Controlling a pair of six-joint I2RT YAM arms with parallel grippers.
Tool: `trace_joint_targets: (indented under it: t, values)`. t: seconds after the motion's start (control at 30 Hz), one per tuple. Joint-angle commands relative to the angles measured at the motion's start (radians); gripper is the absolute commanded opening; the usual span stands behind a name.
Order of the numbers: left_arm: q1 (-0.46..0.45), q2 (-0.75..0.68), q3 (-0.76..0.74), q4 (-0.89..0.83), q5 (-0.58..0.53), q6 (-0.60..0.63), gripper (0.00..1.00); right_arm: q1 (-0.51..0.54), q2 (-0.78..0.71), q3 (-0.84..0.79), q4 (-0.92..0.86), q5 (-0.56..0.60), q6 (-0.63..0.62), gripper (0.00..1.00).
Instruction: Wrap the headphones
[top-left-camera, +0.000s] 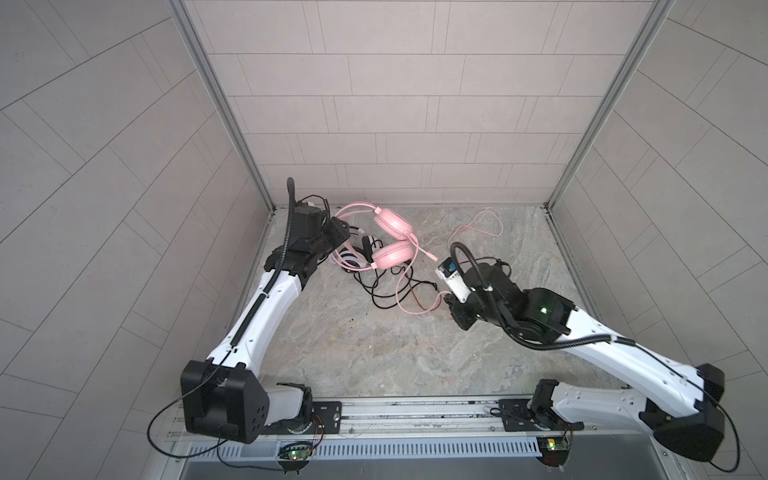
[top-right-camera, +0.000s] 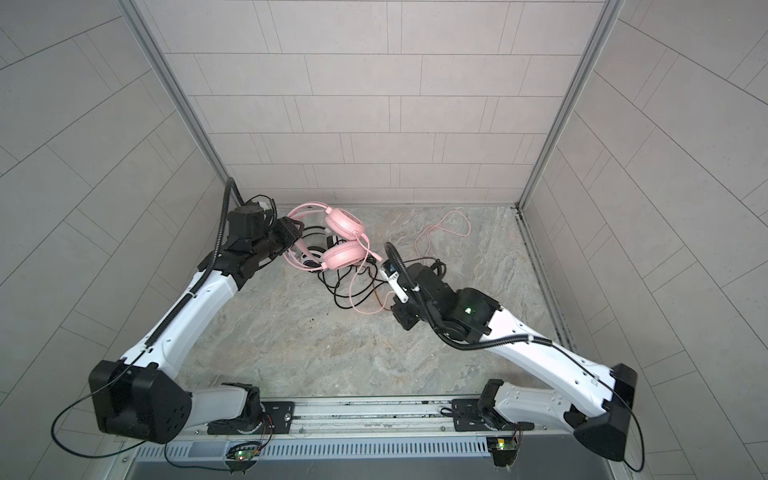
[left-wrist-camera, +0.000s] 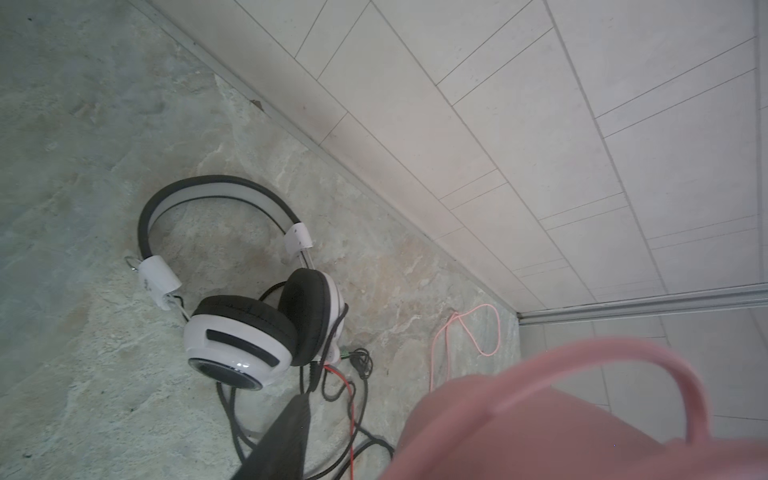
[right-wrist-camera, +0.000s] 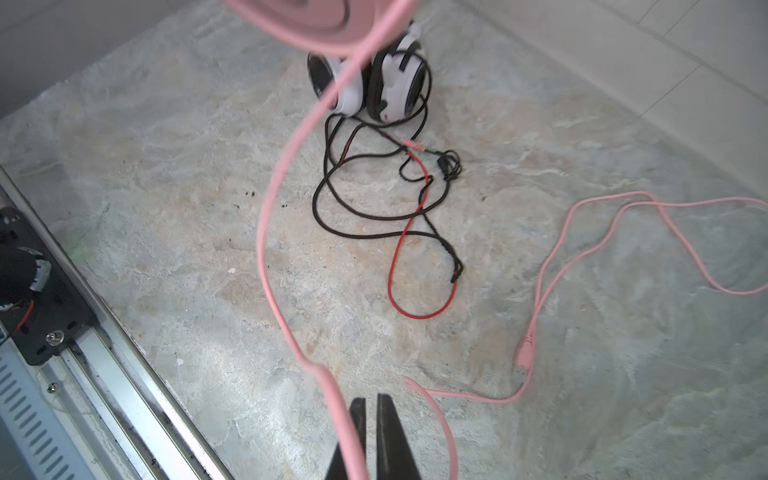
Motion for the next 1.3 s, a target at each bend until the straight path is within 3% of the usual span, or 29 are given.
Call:
trace_joint_targets:
  t: [0.0,0.2,0.4,0.6,0.73,1.0,1.27]
  values:
    - [-0.003,-0.025,0.009,0.020,-0.026,0.058,0.00,0.002,-0.063,0.073,-0.131,0.066,0.013,0.08]
    - [-0.054,-0.003,0.031,-0.049,-0.059,0.165,0.00,0.008,-0.030,0.259,-0.236,0.031,-0.037,0.08]
    - [-0.170,0.050,0.115,-0.152,-0.076,0.313,0.00,0.010,0.063,0.427,-0.235,0.002,-0.111,0.09]
    - [-0.284,0.096,0.166,-0.184,0.064,0.436,0.00,-0.004,0.183,0.542,-0.200,0.079,-0.183,0.08]
    - [-0.363,0.123,0.184,-0.196,0.115,0.520,0.00,-0.092,0.263,0.601,-0.188,0.063,-0.200,0.08]
    - [-0.408,0.123,0.191,-0.196,0.204,0.562,0.00,-0.310,0.350,0.581,-0.134,-0.005,-0.182,0.08]
    - [-0.400,0.087,0.160,-0.124,0.286,0.535,0.00,-0.449,0.369,0.396,-0.014,-0.086,-0.128,0.08]
